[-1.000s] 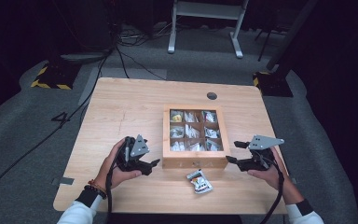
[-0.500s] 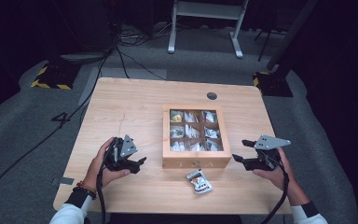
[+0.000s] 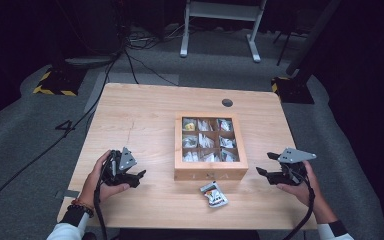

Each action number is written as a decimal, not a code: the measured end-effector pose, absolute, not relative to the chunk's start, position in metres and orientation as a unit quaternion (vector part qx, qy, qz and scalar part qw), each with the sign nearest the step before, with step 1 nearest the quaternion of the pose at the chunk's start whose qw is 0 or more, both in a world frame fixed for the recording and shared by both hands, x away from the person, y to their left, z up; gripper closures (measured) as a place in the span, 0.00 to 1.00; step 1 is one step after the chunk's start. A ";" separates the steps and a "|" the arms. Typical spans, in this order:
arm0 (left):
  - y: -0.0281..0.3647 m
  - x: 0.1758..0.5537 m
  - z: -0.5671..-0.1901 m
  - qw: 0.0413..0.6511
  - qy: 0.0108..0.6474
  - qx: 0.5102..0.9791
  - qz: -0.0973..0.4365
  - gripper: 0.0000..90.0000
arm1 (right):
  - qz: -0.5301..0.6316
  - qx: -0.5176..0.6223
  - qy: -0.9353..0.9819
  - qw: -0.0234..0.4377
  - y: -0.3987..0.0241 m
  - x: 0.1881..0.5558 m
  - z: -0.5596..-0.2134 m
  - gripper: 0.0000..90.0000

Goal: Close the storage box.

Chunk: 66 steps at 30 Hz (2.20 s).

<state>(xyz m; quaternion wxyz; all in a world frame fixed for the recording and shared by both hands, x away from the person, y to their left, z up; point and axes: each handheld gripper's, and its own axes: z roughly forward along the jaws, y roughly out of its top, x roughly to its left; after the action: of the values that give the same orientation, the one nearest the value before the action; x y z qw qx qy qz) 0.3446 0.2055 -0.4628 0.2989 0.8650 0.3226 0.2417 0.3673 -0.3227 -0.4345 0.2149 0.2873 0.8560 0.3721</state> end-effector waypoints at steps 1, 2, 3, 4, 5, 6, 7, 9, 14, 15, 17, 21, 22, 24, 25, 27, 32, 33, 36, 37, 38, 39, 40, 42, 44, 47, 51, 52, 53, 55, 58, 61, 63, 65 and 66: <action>0.207 0.344 -0.464 0.299 0.323 0.865 0.241 0.20 | 0.368 0.289 0.857 0.217 -0.324 0.367 -0.436 0.32; 0.208 0.344 -0.465 0.299 0.326 0.864 0.240 0.20 | 0.367 0.291 0.857 0.217 -0.325 0.367 -0.437 0.32; 0.209 0.344 -0.466 0.300 0.328 0.863 0.239 0.20 | 0.365 0.294 0.856 0.216 -0.326 0.367 -0.438 0.32; 0.211 0.343 -0.467 0.298 0.330 0.864 0.238 0.20 | 0.364 0.294 0.857 0.216 -0.327 0.368 -0.440 0.32; 0.212 0.343 -0.468 0.297 0.330 0.865 0.236 0.20 | 0.360 0.297 0.857 0.217 -0.329 0.368 -0.442 0.32; 0.212 0.343 -0.469 0.298 0.330 0.864 0.235 0.20 | 0.359 0.298 0.857 0.217 -0.329 0.368 -0.443 0.32; 0.213 0.342 -0.469 0.297 0.330 0.864 0.236 0.20 | 0.358 0.299 0.858 0.216 -0.330 0.368 -0.444 0.32; 0.214 0.341 -0.471 0.296 0.330 0.865 0.235 0.20 | 0.354 0.303 0.858 0.216 -0.333 0.368 -0.447 0.32; 0.219 0.339 -0.475 0.295 0.334 0.865 0.230 0.19 | 0.350 0.312 0.858 0.211 -0.339 0.367 -0.453 0.32; 0.219 0.339 -0.476 0.297 0.335 0.864 0.231 0.19 | 0.348 0.313 0.858 0.210 -0.340 0.366 -0.455 0.32; 0.222 0.338 -0.478 0.293 0.337 0.865 0.229 0.19 | 0.346 0.315 0.859 0.209 -0.342 0.366 -0.458 0.31; 0.227 0.337 -0.483 0.288 0.344 0.866 0.224 0.19 | 0.345 0.325 0.857 0.202 -0.348 0.364 -0.466 0.31; 0.228 0.337 -0.484 0.288 0.344 0.866 0.222 0.19 | 0.345 0.328 0.857 0.198 -0.349 0.364 -0.468 0.31; 0.231 0.336 -0.485 0.292 0.348 0.864 0.217 0.19 | 0.346 0.331 0.856 0.195 -0.352 0.363 -0.470 0.31; 0.232 0.336 -0.486 0.295 0.350 0.863 0.215 0.19 | 0.345 0.333 0.856 0.194 -0.353 0.362 -0.471 0.31; 0.235 0.336 -0.487 0.299 0.355 0.860 0.211 0.19 | 0.351 0.336 0.853 0.191 -0.355 0.361 -0.472 0.31; 0.242 0.336 -0.492 0.302 0.365 0.858 0.200 0.20 | 0.359 0.351 0.845 0.185 -0.364 0.358 -0.476 0.30; 0.243 0.336 -0.493 0.302 0.368 0.857 0.197 0.20 | 0.360 0.354 0.843 0.183 -0.365 0.358 -0.477 0.30; 0.246 0.335 -0.498 0.304 0.371 0.857 0.187 0.20 | 0.364 0.362 0.839 0.179 -0.369 0.357 -0.480 0.29; 0.248 0.334 -0.498 0.308 0.375 0.855 0.181 0.20 | 0.363 0.364 0.838 0.180 -0.370 0.356 -0.481 0.29; 0.249 0.334 -0.499 0.311 0.376 0.854 0.178 0.20 | 0.363 0.367 0.838 0.179 -0.371 0.355 -0.482 0.29; 0.250 0.334 -0.499 0.315 0.378 0.853 0.174 0.20 | 0.364 0.369 0.837 0.178 -0.372 0.354 -0.483 0.29; 0.252 0.334 -0.500 0.320 0.381 0.851 0.170 0.20 | 0.365 0.371 0.836 0.176 -0.374 0.353 -0.484 0.29; 0.256 0.334 -0.503 0.331 0.400 0.841 0.151 0.19 | 0.367 0.375 0.834 0.170 -0.376 0.351 -0.488 0.28; 0.257 0.334 -0.503 0.335 0.404 0.838 0.150 0.19 | 0.368 0.384 0.830 0.166 -0.380 0.350 -0.492 0.28; 0.257 0.332 -0.505 0.341 0.406 0.833 0.155 0.19 | 0.366 0.393 0.828 0.161 -0.383 0.347 -0.499 0.27; 0.257 0.332 -0.505 0.341 0.407 0.833 0.155 0.19 | 0.373 0.399 0.821 0.165 -0.386 0.345 -0.503 0.27; 0.257 0.332 -0.505 0.341 0.407 0.833 0.155 0.19 | 0.375 0.399 0.820 0.168 -0.386 0.345 -0.503 0.27; 0.257 0.332 -0.505 0.341 0.407 0.833 0.155 0.19 | 0.374 0.400 0.820 0.170 -0.385 0.344 -0.503 0.27; 0.257 0.331 -0.505 0.340 0.409 0.832 0.156 0.19 | 0.367 0.395 0.823 0.177 -0.383 0.343 -0.504 0.27; 0.257 0.331 -0.505 0.340 0.409 0.832 0.156 0.19 | 0.367 0.396 0.823 0.177 -0.383 0.343 -0.504 0.27; 0.257 0.332 -0.505 0.340 0.408 0.833 0.156 0.19 | 0.367 0.395 0.823 0.178 -0.383 0.343 -0.504 0.27; 0.257 0.332 -0.505 0.341 0.408 0.833 0.155 0.19 | 0.367 0.396 0.823 0.178 -0.383 0.343 -0.504 0.27; 0.257 0.332 -0.505 0.340 0.408 0.833 0.155 0.19 | 0.366 0.396 0.823 0.179 -0.383 0.343 -0.504 0.27; 0.257 0.332 -0.505 0.341 0.408 0.833 0.155 0.19 | 0.366 0.396 0.823 0.179 -0.383 0.343 -0.504 0.27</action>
<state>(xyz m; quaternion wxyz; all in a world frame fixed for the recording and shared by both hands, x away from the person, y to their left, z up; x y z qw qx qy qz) 0.3316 0.2570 -0.5051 0.3406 0.8328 0.4078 0.1554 0.3433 -0.3832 -0.5037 0.1790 0.3959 0.8228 0.3664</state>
